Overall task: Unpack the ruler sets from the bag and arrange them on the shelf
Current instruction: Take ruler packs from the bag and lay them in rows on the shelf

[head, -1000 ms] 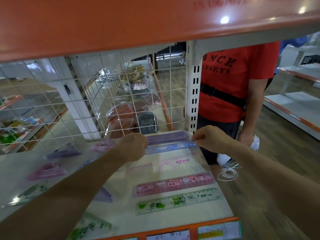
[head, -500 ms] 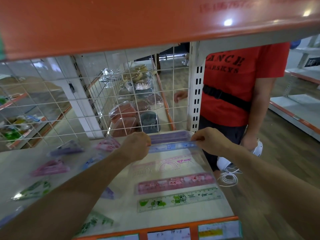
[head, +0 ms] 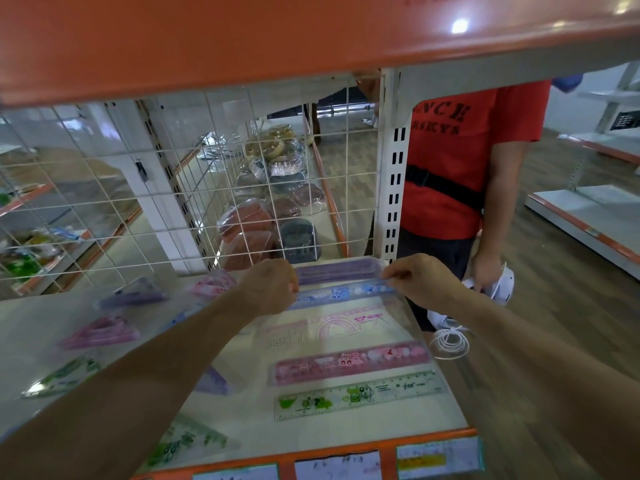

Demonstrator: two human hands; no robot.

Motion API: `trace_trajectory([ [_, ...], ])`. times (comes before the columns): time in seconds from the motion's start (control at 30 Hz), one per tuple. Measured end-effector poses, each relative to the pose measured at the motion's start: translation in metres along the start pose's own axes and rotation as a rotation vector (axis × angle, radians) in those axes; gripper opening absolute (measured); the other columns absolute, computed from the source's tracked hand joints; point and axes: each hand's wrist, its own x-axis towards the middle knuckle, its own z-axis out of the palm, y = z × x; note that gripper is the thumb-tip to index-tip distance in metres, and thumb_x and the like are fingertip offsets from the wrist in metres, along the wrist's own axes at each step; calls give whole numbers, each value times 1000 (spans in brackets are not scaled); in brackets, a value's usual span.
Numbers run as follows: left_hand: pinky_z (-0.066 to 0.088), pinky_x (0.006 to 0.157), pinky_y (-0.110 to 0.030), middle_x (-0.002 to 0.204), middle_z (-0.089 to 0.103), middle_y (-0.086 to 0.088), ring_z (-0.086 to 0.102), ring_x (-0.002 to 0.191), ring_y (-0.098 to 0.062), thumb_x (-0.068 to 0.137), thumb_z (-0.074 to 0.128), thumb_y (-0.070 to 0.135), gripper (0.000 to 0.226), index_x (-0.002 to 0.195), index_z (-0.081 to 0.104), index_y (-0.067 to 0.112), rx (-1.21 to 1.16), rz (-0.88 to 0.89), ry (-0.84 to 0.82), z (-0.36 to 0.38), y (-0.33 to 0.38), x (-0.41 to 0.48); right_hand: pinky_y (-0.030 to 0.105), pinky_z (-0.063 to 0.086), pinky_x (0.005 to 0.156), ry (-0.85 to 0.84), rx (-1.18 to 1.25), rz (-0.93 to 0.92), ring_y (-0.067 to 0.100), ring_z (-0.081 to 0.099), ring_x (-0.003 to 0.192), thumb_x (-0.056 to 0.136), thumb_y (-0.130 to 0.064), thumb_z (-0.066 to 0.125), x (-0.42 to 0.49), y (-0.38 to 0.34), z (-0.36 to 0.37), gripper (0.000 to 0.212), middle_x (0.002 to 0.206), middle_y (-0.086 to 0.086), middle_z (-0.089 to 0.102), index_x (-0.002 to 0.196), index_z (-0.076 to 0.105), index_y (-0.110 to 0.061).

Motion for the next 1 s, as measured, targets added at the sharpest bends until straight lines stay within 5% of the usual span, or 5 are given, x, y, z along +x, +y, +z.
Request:
trace_trajectory([
  [0.1,51,85,-28,103,68,-4,62,93,-17,87,61,16,18,100,72,13,22,0,-29,-3,0,4,2,35,54,-23,33,43,-5,50,59,90,-10,58,3,-3,-2,21,81,-10,63,102,74,-15],
  [0.3,46,88,-27,121,59,-2,57,106,-17,88,60,28,41,127,54,16,178,78,-128,-1,2,-2,7,36,58,-45,16,77,4,55,72,90,-10,58,7,-4,-2,20,95,-2,69,101,74,-14],
  [0.57,50,88,-30,116,63,-2,59,104,-19,88,57,25,32,119,63,18,262,66,-129,-1,4,1,23,48,87,-60,-73,49,12,61,95,89,-15,59,7,-8,2,18,106,-2,69,100,74,-18],
  [0.8,47,94,-30,126,56,-2,55,112,-18,90,55,23,38,128,56,16,262,86,-150,-7,7,-4,24,49,75,-110,-163,-39,13,61,86,88,-18,59,-3,-15,-6,21,107,-2,64,104,72,-20],
  [1.0,44,98,-33,126,55,4,52,112,-14,85,64,37,41,123,57,23,152,138,-281,-18,10,-24,24,47,85,-227,-215,-152,7,57,93,87,-23,61,-32,-29,-17,18,105,-10,62,101,72,-22],
])
